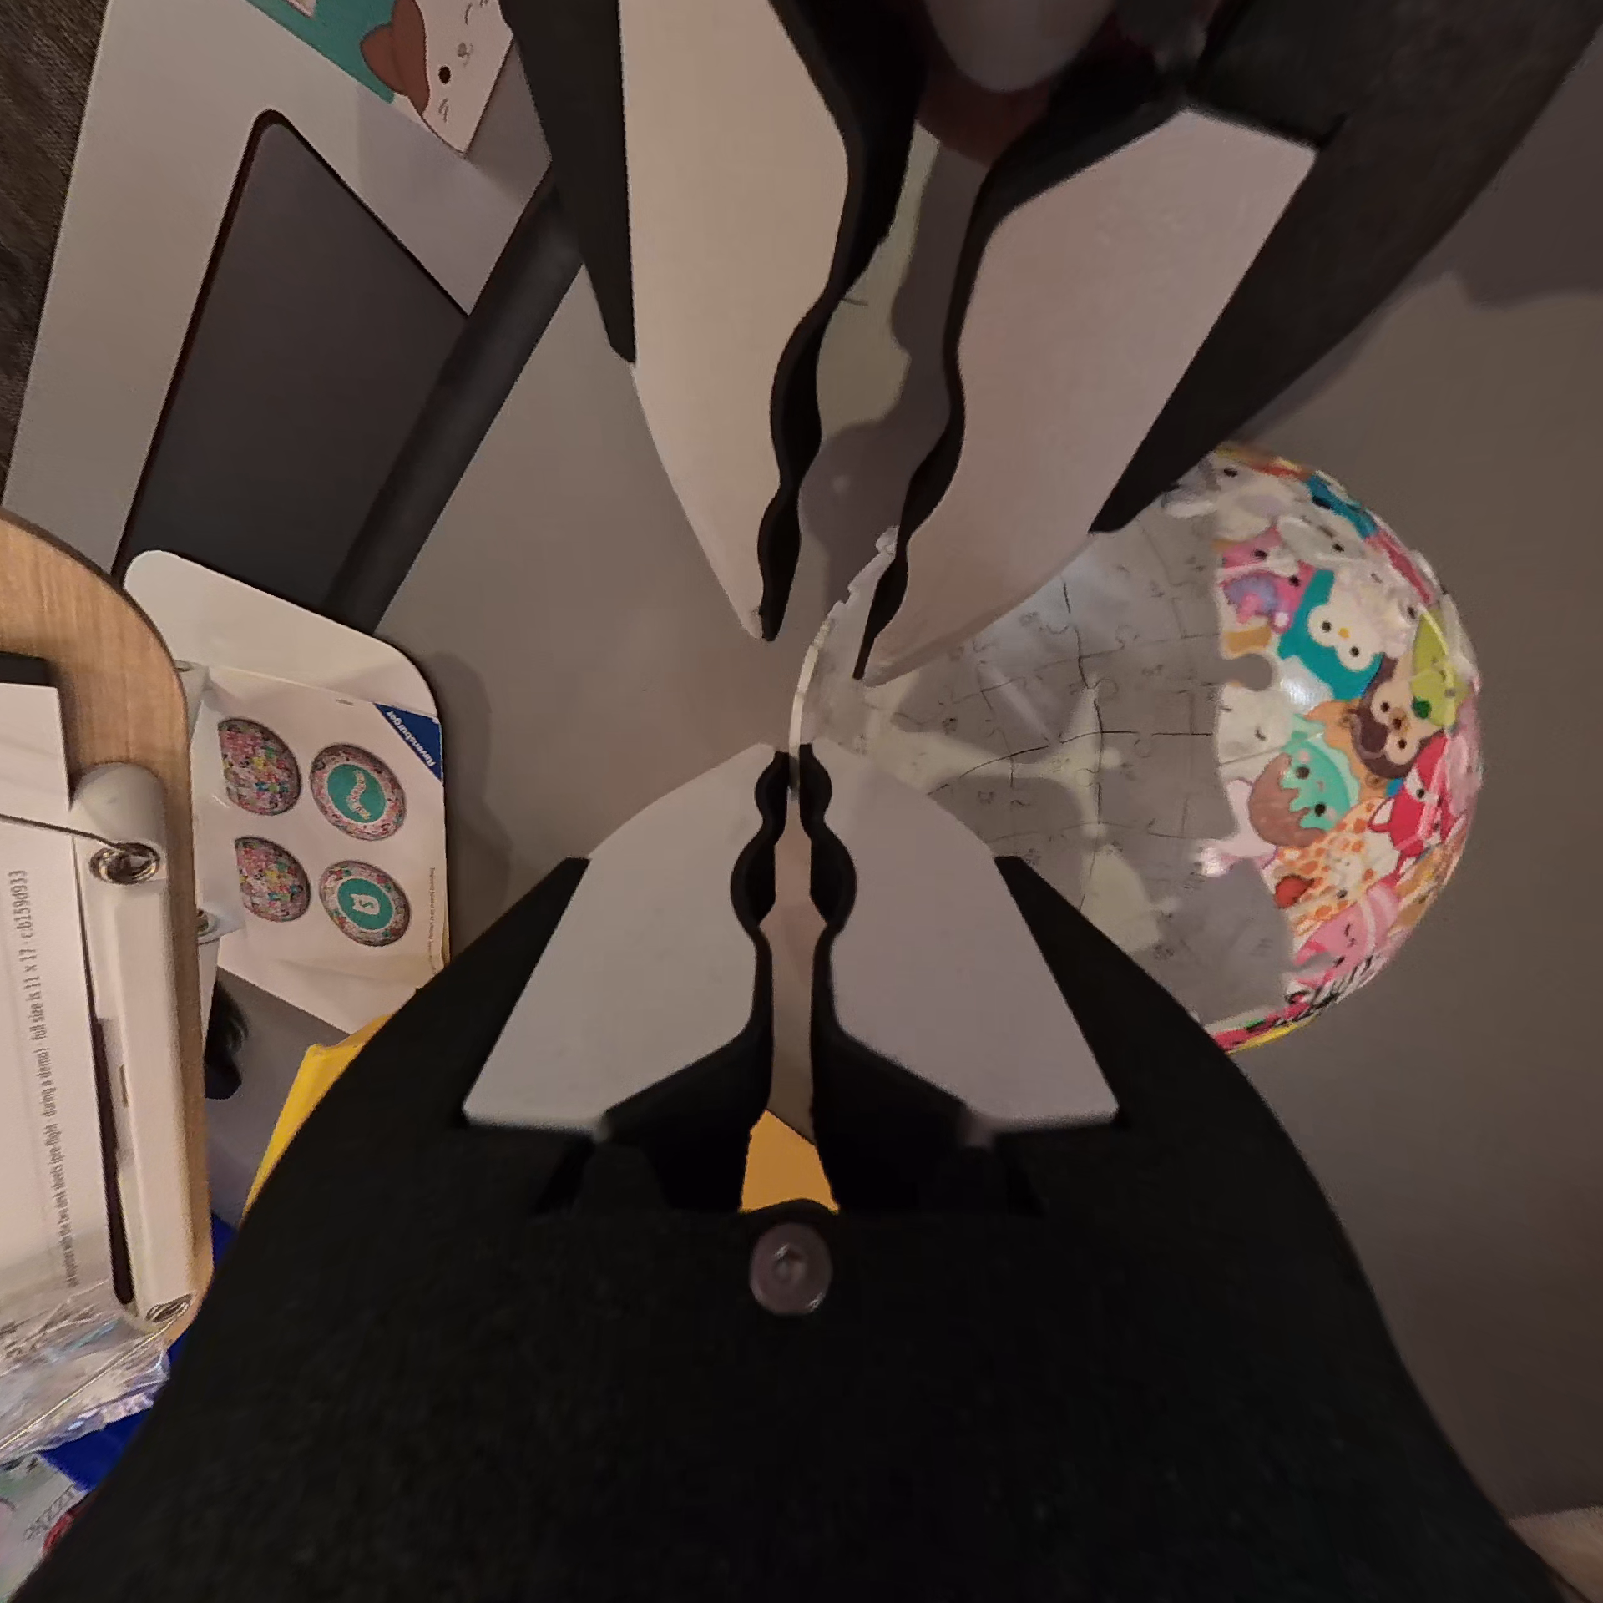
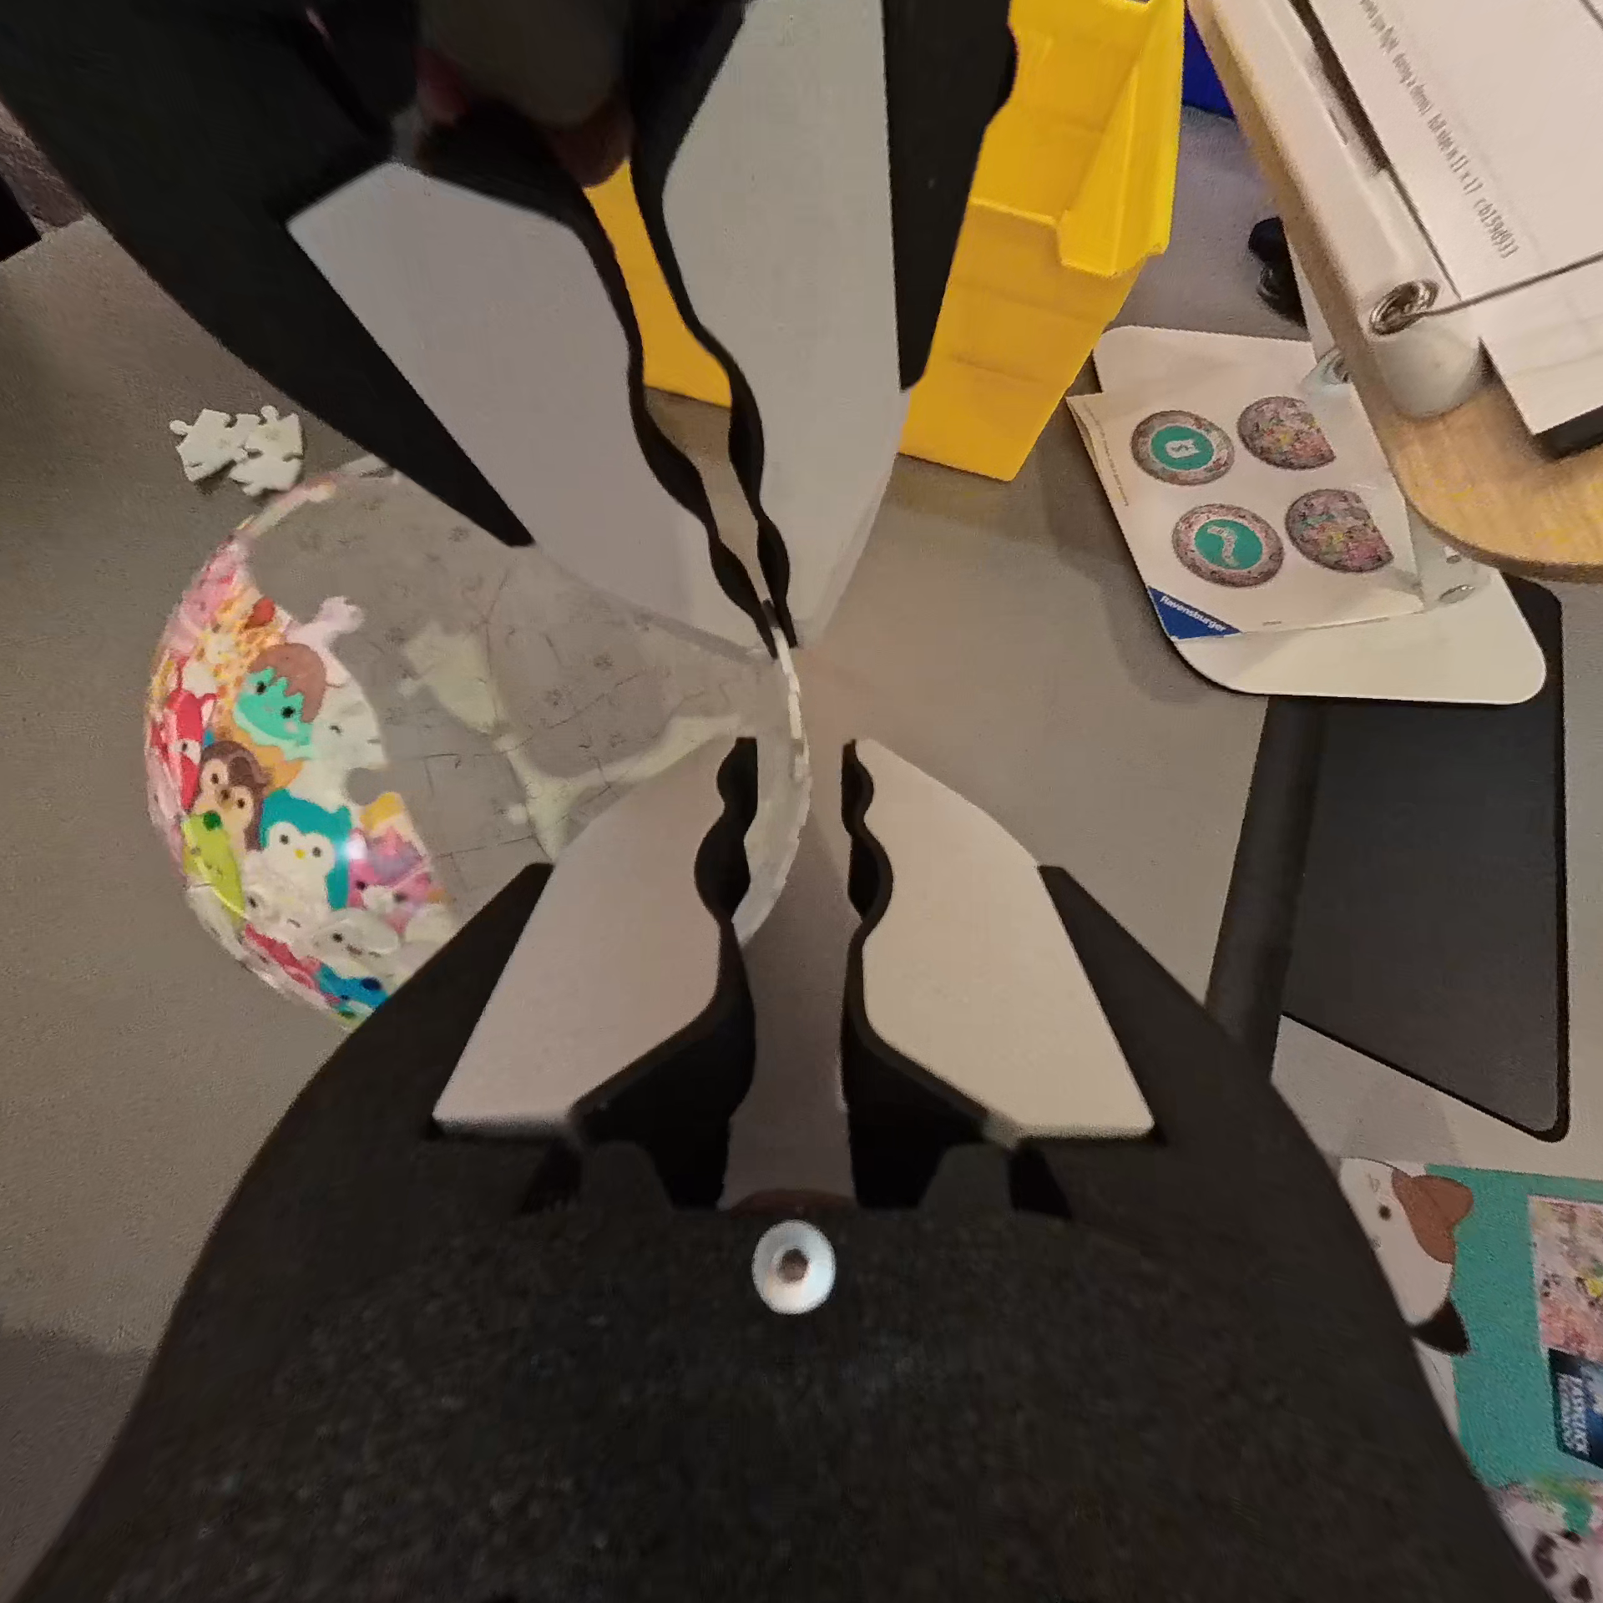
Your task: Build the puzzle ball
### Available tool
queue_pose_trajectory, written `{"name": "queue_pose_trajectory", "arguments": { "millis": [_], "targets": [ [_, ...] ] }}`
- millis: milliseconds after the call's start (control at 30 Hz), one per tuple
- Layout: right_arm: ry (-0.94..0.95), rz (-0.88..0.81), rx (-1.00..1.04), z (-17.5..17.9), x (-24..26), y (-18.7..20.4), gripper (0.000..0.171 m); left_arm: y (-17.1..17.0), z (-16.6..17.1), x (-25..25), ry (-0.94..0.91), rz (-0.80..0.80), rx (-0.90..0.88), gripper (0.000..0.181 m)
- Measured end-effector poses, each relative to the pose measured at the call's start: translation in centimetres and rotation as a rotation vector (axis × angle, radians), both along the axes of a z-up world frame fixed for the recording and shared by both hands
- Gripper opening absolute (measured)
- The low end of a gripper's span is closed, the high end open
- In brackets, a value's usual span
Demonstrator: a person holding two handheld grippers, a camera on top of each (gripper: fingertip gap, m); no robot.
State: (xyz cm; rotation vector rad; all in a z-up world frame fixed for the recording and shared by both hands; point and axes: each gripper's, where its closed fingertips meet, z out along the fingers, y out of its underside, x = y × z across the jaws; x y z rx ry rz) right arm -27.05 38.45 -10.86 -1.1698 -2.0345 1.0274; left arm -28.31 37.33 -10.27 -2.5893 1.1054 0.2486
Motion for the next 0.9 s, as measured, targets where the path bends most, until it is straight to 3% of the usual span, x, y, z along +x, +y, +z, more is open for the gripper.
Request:
{"name": "queue_pose_trajectory", "arguments": {
  "millis": [667,900],
  "targets": [
    [0.157,0.086,-0.256,-0.1,-1.1,0.3,0.016,0.2,-0.2,-0.4,-0.021,0.022,0.028,0.002],
    [0.115,0.104,-0.189,-0.1,-1.3,0.4,0.017,0.3,-0.2,-0.4,-0.035,0.037,0.036,0.002]
  ]
}}
